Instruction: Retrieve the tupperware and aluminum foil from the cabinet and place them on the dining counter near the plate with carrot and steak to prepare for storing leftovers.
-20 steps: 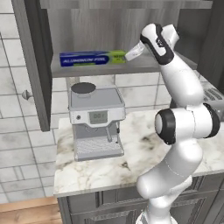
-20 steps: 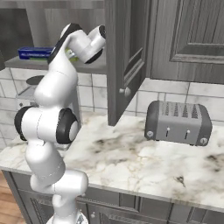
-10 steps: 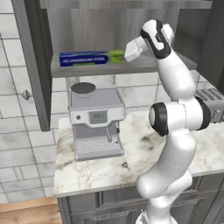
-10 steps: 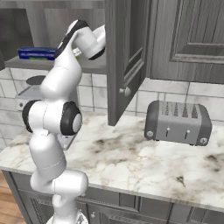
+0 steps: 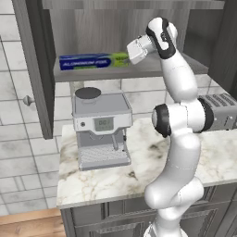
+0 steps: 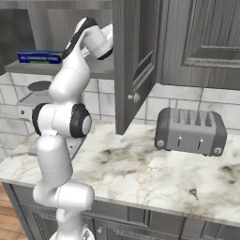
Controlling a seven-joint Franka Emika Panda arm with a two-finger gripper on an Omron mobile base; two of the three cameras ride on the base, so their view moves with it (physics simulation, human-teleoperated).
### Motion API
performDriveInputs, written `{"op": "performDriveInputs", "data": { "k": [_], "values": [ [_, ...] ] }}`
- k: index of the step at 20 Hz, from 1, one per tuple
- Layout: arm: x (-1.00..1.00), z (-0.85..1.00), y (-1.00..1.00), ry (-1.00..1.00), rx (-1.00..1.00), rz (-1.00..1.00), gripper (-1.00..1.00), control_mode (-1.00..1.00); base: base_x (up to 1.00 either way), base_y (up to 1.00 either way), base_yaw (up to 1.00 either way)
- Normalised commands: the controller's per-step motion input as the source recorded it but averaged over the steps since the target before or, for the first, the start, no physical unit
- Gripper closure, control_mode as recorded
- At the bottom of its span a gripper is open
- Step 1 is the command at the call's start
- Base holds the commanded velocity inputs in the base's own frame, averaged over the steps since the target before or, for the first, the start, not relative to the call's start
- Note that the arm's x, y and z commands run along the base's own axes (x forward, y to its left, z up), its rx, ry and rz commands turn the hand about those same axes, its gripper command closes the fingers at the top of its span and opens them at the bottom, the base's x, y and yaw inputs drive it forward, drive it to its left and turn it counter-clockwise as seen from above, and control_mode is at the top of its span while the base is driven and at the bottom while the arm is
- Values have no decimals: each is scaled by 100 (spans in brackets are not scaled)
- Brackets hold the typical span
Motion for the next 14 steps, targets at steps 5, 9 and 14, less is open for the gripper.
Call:
{"op": "performDriveInputs", "data": {
  "k": [5, 9, 14],
  "values": [
    [0, -23, 54, -1, -7, 9, 100, -100, 0, 0, 0],
    [-23, -24, 31, -8, -2, 1, 100, -100, 0, 0, 0],
    [-59, -25, 14, -13, -1, -1, 100, -100, 0, 0, 0]
  ]
}}
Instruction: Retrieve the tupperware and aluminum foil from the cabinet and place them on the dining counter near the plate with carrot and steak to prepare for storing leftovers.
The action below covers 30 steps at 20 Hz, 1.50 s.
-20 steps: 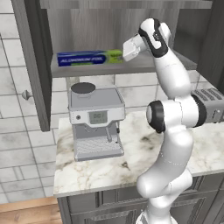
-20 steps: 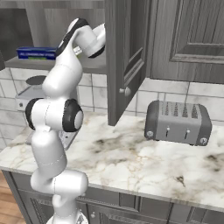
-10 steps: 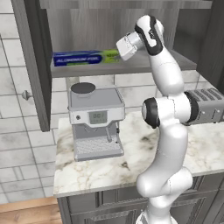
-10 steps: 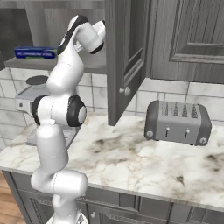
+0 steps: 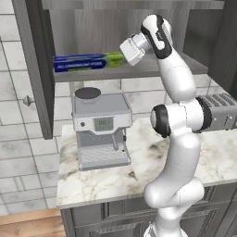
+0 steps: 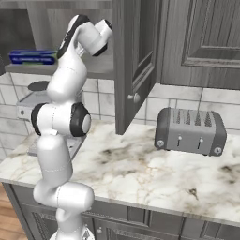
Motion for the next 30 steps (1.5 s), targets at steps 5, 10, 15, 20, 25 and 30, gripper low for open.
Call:
{"op": "performDriveInputs", "data": {
  "k": [5, 10, 15, 20, 25, 30],
  "values": [
    [-94, -7, 14, -16, 1, -12, 100, -100, 0, 0, 0],
    [-100, 7, -2, -4, 6, -33, 100, -100, 0, 0, 0],
    [-100, 34, -47, 9, 11, -42, 100, -100, 0, 0, 0],
    [-100, 74, -74, 5, 16, -18, 100, -100, 0, 0, 0],
    [-100, 28, -18, 6, 2, 0, 100, -100, 0, 0, 0],
    [-100, 0, 0, 19, -15, 0, 100, -100, 0, 0, 0]
  ]
}}
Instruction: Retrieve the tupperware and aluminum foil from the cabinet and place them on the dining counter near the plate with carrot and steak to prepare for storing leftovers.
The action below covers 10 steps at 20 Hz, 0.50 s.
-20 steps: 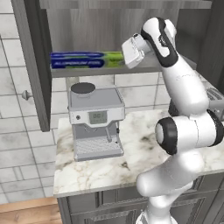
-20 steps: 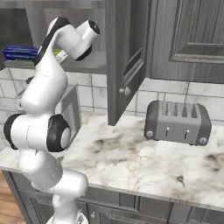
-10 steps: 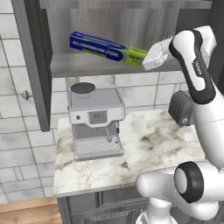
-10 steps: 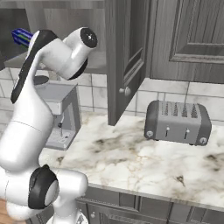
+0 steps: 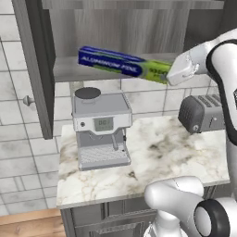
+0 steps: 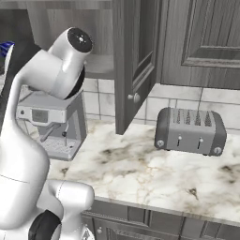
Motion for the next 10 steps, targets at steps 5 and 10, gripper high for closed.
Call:
{"op": "performDriveInputs", "data": {
  "k": [5, 10],
  "values": [
    [-100, 0, 0, 33, -19, -1, 100, -100, 0, 0, 0],
    [-100, 0, -1, 33, -11, -10, 100, -100, 0, 0, 0]
  ]
}}
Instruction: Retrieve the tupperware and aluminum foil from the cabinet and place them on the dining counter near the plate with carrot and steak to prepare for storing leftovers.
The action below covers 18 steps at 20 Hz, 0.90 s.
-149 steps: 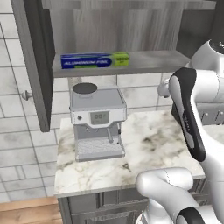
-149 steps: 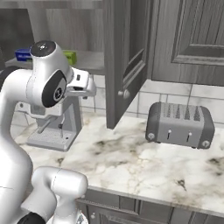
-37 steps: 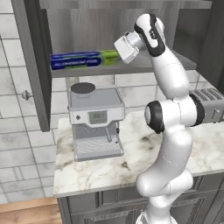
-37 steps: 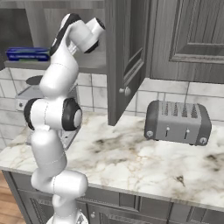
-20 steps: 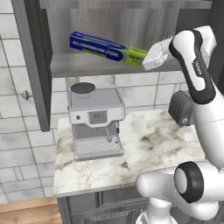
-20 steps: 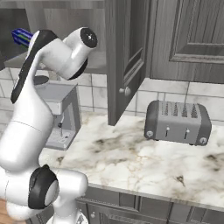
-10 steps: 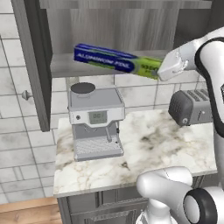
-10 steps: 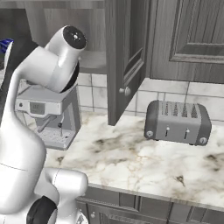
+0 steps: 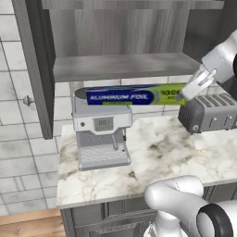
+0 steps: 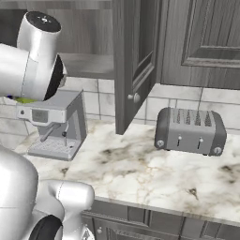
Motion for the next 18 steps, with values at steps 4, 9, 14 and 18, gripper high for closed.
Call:
{"op": "performDriveInputs", "data": {
  "k": [4, 9, 14, 18],
  "values": [
    [-100, 0, 0, 24, -8, -17, 100, -100, 0, 0, 0],
    [-80, 0, 0, 15, -7, -14, 100, 100, -20, 0, -4],
    [0, 0, 0, 0, 0, 0, 100, 100, -100, 1, -22],
    [0, 0, 0, 0, 0, 0, 100, 100, -100, -8, -37]
  ]
}}
